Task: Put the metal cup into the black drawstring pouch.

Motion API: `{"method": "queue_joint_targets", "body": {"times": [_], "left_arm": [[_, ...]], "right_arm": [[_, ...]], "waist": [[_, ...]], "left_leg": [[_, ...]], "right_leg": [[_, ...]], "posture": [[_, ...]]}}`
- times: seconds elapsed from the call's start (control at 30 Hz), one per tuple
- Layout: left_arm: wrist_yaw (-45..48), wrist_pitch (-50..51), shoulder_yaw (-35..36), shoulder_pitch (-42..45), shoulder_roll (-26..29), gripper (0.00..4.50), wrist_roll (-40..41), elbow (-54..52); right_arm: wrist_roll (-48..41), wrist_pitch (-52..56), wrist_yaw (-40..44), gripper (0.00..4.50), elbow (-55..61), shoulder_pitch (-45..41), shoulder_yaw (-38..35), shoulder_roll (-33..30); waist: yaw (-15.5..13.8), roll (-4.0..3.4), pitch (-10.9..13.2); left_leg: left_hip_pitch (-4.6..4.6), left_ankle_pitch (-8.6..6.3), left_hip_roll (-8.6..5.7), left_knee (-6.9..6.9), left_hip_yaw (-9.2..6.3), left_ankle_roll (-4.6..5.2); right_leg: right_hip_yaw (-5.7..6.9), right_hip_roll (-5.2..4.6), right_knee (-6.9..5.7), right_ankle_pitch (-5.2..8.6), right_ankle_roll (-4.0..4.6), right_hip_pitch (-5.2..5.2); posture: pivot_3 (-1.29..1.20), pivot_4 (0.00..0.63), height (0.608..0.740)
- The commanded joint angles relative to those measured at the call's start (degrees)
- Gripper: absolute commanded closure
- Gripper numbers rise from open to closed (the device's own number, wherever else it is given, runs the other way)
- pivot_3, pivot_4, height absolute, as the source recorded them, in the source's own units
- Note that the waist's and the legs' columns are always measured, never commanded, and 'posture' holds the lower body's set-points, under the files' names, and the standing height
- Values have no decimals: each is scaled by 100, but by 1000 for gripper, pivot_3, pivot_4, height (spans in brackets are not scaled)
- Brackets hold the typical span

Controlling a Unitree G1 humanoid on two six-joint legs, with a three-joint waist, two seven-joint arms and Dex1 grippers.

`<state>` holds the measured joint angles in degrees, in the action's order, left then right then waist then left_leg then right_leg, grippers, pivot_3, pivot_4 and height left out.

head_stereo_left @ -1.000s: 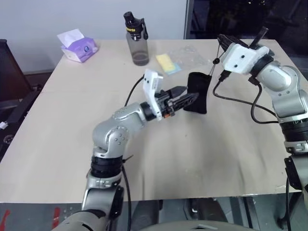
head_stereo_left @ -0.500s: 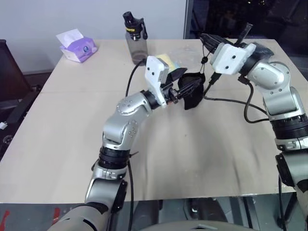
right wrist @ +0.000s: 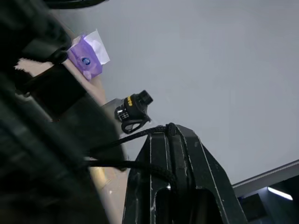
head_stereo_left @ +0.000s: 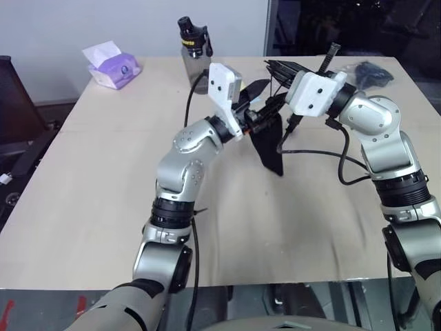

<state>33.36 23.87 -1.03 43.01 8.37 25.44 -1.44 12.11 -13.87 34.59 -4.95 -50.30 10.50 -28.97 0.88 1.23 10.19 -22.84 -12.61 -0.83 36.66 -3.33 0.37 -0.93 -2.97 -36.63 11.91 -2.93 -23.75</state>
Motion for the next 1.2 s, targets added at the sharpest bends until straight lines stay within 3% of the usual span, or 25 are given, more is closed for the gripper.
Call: {"method": "queue_joint_targets", "body": {"times": [0.03,0.1,0.13,0.83,1.07,1.2], "left_arm": [[56,-50,38,71,17,3356,80,-180],[104,-4,-34,12,38,4298,61,-220],[128,30,-87,-25,58,4448,34,-234],[129,309,-311,-309,208,4448,-163,-76],[226,272,-483,-547,299,4448,-383,102],[225,153,-373,-510,208,4448,-356,114]], "right_arm": [[-79,27,-5,4500,263,-28,-102,-1],[-83,34,-17,4500,255,-43,-117,8],[-97,55,-38,4500,258,-64,-136,28],[-358,2,-1424,4500,38,-879,-892,570],[-287,-288,-2314,4500,-116,-1349,-1326,684],[-338,-318,-2276,4500,-216,-1368,-1233,670]], "waist": [[-3,0,0],[-5,0,0],[-5,0,0],[-2,-3,2],[-3,-4,2],[-1,-4,2]], "left_leg": [[0,0,0,0,0,0],[0,0,0,0,-1,0],[0,0,0,0,0,0],[1,0,-1,0,0,0],[1,0,0,-6,-3,0],[1,0,-1,-6,1,0]], "right_leg": [[1,0,0,0,0,0],[1,0,-1,0,0,0],[0,0,-1,0,0,0],[-1,-1,-3,0,0,-1],[2,0,-5,0,0,-3],[-2,-2,-5,0,1,-3]], "posture": [[0,150,740],[0,150,740],[0,150,740],[0,150,740],[0,150,740],[0,150,740]]}}
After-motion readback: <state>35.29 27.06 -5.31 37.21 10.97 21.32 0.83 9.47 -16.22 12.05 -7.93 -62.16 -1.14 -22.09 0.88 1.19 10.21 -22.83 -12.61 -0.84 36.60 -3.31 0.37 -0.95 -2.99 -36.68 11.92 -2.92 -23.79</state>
